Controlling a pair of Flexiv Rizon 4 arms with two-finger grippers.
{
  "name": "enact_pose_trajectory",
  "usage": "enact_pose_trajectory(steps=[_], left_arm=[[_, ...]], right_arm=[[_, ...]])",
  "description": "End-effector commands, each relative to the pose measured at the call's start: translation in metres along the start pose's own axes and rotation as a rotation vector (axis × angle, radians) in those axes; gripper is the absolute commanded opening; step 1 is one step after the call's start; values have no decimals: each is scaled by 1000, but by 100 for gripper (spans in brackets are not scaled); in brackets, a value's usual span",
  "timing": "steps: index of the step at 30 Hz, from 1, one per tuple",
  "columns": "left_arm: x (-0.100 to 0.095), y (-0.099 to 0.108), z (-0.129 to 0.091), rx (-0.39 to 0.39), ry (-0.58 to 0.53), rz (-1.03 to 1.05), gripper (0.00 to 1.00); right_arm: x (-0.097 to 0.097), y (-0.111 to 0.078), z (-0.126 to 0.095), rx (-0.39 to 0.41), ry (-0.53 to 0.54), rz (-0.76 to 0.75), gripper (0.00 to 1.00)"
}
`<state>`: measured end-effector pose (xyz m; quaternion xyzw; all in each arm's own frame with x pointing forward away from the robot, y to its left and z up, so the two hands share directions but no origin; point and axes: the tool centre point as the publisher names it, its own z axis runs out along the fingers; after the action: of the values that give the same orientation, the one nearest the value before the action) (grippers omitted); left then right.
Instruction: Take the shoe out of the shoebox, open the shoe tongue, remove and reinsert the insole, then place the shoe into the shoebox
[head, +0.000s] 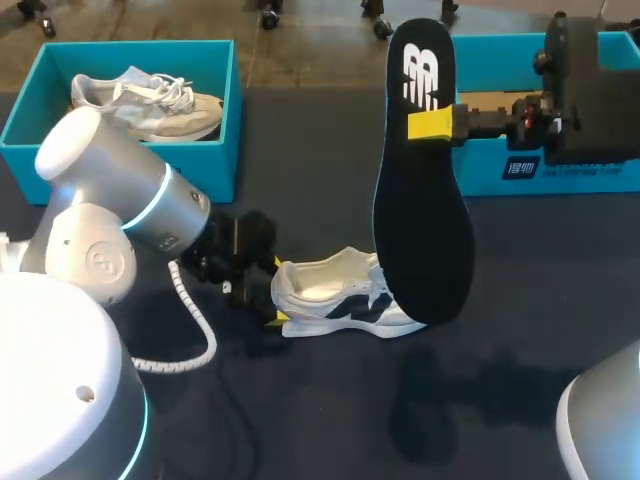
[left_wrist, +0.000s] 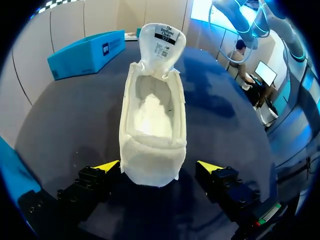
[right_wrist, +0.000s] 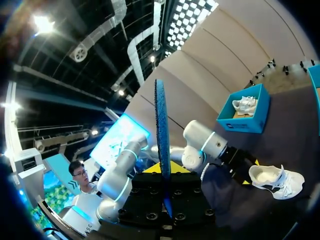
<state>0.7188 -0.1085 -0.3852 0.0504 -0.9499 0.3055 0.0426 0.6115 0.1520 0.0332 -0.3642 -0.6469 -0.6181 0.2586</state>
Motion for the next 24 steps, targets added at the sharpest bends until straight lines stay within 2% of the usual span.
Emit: enact_pose_trajectory(steps=[1, 12, 24], left_arm=[[4, -11, -13, -101, -5, -17, 100], [5, -20, -28, -235, -74, -85, 100], [6, -34, -36, -357, -72, -124, 100]], right_arm=[[0, 1, 3, 0, -2, 2, 0], [0, 1, 3, 0, -2, 2, 0], [0, 1, 3, 0, -2, 2, 0]])
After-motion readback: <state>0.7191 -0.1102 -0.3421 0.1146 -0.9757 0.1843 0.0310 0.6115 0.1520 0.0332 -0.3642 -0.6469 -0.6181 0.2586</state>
